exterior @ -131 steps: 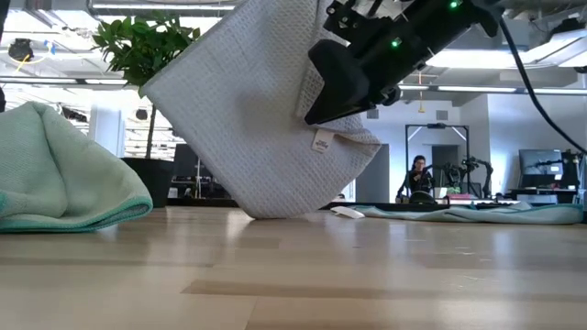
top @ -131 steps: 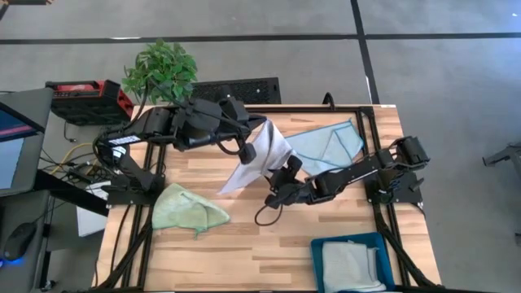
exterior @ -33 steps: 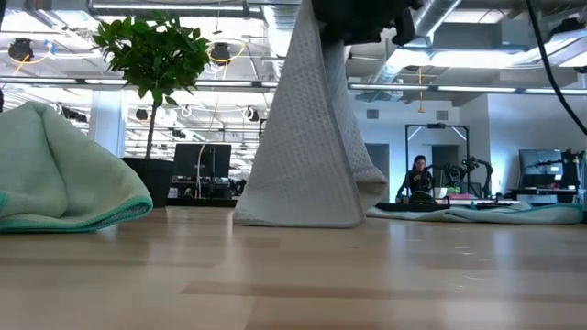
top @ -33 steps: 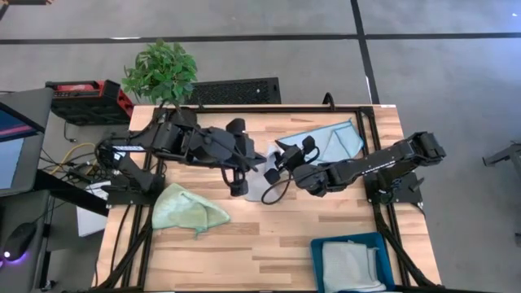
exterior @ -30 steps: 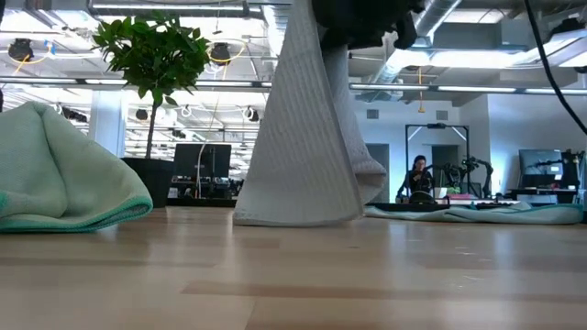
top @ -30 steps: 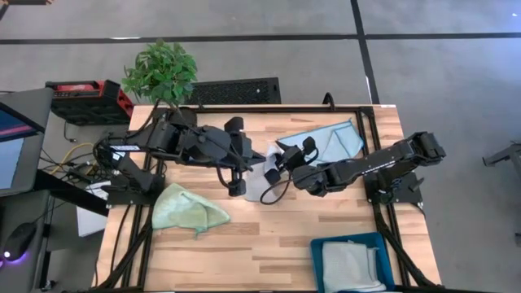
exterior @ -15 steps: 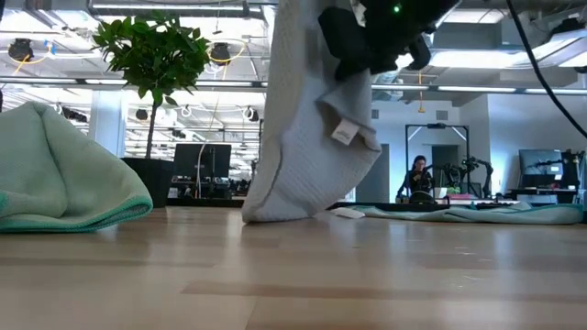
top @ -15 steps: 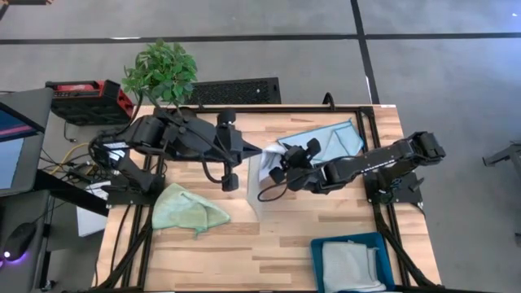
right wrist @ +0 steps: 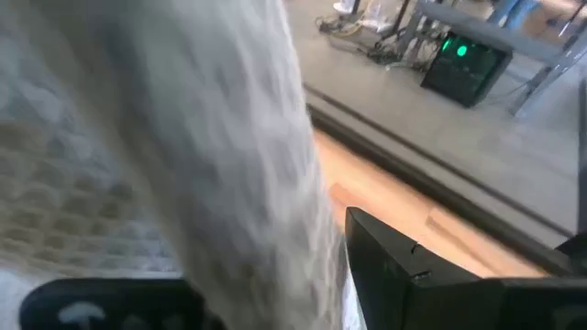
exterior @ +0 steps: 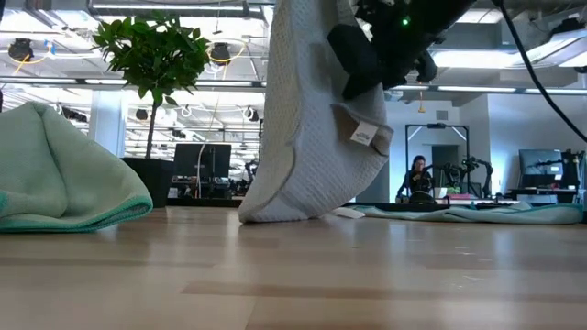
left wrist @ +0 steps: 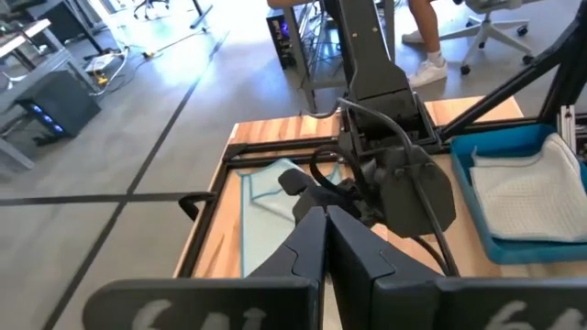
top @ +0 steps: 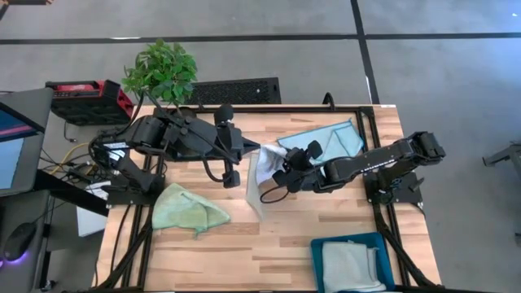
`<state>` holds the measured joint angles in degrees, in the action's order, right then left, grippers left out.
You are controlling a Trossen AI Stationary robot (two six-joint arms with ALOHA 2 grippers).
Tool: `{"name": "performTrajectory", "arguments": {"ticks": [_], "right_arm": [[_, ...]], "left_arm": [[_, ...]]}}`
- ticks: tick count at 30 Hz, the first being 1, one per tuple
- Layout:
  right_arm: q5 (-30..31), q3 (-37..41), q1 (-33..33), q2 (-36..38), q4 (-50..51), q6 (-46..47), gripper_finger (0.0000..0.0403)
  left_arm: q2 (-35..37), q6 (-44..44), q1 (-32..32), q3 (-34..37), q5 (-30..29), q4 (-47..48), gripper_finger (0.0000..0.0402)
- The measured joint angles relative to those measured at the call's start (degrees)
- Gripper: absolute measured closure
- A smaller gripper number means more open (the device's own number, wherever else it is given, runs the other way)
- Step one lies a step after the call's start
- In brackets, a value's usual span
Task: Fold microfiber towels
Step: Fold the gray microfiber cloth
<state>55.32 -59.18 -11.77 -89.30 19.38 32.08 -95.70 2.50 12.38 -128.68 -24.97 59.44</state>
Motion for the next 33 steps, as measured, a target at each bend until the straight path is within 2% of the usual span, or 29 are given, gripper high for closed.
{"name": "performTrajectory", "arguments": {"ticks": [6,14,30,33], "right_arm": [[-5.98,0.0,-0.2,0.0,5.57,5.15,0.0292],[-12.91,0.0,-0.2,0.0,16.15,12.05,0.0292],[-15.01,0.0,-0.59,-0.02,24.89,13.08,0.0292],[-15.35,0.0,-0.59,-0.02,25.72,13.06,0.0302]], "left_arm": [[0.0,0.63,-0.02,-0.01,-2.29,0.02,0.0401],[-0.01,0.79,-0.02,-3.69,-2.74,2.29,0.0401],[0.02,0.02,-0.02,-4.72,-4.0,5.75,0.0401],[0.02,0.0,-0.02,-4.72,-4.04,5.97,0.0401]]}}
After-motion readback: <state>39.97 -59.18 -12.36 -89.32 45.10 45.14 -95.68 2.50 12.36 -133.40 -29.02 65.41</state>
